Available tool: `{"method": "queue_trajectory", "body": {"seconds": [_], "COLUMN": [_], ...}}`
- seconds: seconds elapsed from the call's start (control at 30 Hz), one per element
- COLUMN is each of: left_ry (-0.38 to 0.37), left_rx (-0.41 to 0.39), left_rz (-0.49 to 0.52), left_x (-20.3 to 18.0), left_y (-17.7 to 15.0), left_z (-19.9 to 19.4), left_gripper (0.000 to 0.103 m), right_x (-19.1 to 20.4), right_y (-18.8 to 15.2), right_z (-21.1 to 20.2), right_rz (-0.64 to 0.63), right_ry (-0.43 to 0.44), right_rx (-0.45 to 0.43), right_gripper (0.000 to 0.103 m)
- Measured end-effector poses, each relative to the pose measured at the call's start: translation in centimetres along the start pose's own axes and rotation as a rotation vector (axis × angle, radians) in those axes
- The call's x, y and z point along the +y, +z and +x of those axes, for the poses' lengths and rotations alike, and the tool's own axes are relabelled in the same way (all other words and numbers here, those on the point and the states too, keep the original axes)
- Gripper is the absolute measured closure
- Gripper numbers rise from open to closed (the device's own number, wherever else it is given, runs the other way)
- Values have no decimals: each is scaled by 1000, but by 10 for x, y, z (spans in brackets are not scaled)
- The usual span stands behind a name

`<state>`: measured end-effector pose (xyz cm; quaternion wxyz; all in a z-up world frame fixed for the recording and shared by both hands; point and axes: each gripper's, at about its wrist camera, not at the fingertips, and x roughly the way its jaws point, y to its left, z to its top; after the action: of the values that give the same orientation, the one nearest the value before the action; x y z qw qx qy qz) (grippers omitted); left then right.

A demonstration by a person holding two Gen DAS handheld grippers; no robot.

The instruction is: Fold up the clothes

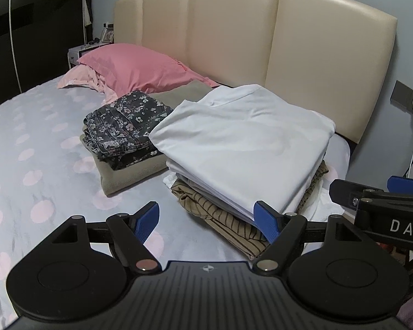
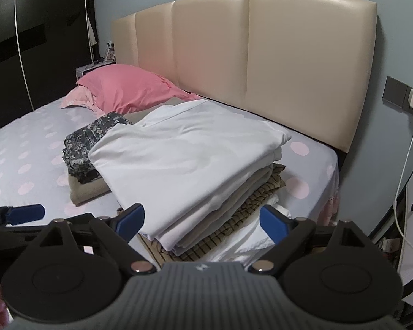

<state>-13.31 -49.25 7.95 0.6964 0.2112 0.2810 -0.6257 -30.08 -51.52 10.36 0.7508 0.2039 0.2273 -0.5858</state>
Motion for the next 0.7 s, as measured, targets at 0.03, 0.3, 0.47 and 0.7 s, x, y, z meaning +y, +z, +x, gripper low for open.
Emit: {"method": "queue_trajectory", "body": {"seconds": [0.03,0.3,0.47,0.7], "left_ry": [0,17,32,55], "left_rx": [-2,-15,-17,-22], "left_rz": [-3,-3,-3,1], "left_x": [1,0,1,0], "left_y": [0,0,1,0], "left_z": [0,-2,-2,-4], "left_gripper": [28,28,28,28], "right_x": [0,0,1,2], "right_y": [0,0,0,0], "right_z": [0,-2,-1,-1], "right_rz": [1,8,26,30], "right_ry": [2,11,10,6], "right_rx": [-6,-19,-13,-4], "right_gripper": [10,8,8,8]}}
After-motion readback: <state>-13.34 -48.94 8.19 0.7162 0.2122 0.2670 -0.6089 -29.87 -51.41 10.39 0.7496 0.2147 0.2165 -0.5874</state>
